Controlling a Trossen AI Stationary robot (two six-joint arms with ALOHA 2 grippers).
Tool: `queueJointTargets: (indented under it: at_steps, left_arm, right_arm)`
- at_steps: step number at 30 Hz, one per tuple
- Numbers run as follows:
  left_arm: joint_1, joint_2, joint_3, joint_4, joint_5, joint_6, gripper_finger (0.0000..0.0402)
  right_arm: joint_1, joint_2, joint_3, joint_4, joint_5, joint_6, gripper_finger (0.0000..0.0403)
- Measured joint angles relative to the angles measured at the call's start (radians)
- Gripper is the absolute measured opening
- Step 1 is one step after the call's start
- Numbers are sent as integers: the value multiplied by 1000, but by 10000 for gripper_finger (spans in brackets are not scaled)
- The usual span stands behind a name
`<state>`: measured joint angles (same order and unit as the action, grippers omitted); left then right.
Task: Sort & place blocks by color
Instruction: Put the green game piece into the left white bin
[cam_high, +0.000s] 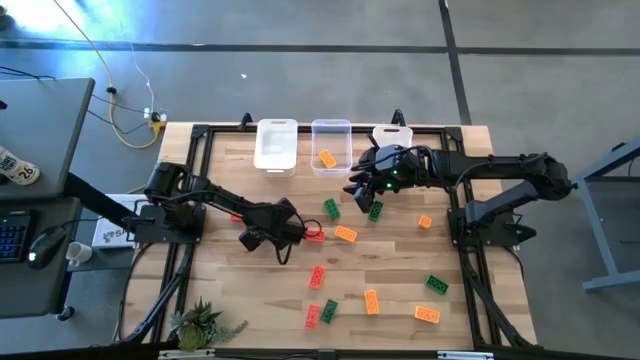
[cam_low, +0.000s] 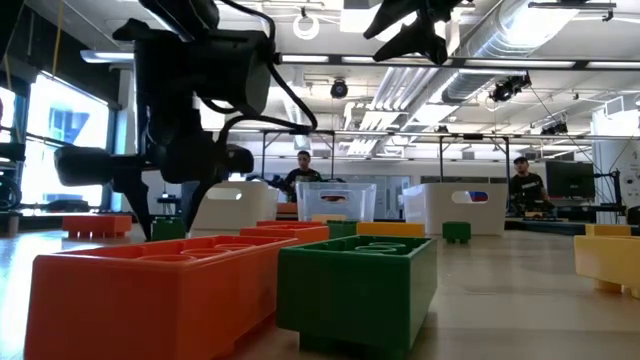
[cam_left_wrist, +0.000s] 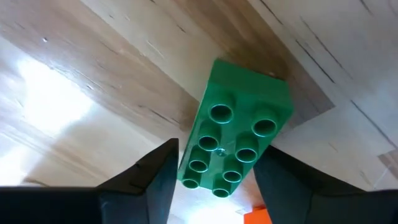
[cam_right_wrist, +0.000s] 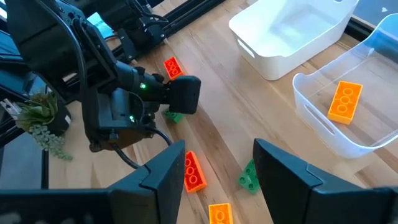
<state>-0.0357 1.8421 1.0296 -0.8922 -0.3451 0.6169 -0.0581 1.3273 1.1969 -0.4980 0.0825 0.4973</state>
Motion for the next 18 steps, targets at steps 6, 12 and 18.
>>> queueJointTargets:
  at_steps: [6,12,18]
  left_arm:
    - [2,-16,-2,2,15,-72,125]
    - [4,-23,-3,15,20,-137,112]
    - [12,-35,-3,32,29,-194,112]
  right_arm:
    - [0,0,0,0,19,0,178]
    - [0,0,0,0,19,25,178]
    - [0,0,0,0,18,26,178]
